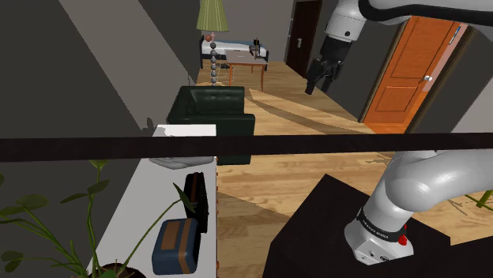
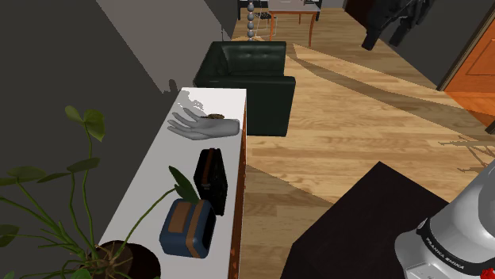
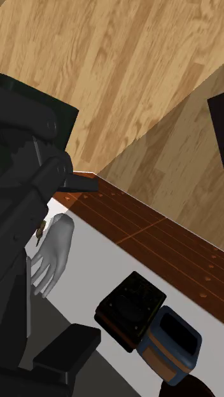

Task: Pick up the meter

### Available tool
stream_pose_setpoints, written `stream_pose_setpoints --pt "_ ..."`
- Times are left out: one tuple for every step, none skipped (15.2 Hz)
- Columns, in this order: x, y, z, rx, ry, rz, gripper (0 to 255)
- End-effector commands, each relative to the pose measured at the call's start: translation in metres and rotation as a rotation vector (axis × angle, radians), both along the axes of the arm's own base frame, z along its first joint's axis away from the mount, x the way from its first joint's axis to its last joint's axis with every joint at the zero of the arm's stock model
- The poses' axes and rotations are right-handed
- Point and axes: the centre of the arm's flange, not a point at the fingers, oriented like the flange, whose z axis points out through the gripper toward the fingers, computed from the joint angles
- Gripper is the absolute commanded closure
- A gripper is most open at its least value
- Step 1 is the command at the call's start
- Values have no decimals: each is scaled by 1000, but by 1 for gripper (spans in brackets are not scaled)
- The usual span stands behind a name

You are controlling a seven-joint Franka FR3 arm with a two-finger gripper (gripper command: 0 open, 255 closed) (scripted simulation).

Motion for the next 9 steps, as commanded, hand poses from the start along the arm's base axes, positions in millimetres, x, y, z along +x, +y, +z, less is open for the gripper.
stream_pose_setpoints --pt "0 0 0 0 0 0 0" --pt "11 -5 -7 0 3 44 0" --pt "22 -10 -14 0 6 87 0" --pt "34 -14 -21 0 9 131 0" --pt "46 -18 -29 0 13 175 0" --pt "57 -21 -36 -1 16 218 0" --pt "69 -23 -43 -1 19 262 0" --pt "81 -26 -50 -1 22 305 0" --pt "93 -27 -58 -1 25 349 0"
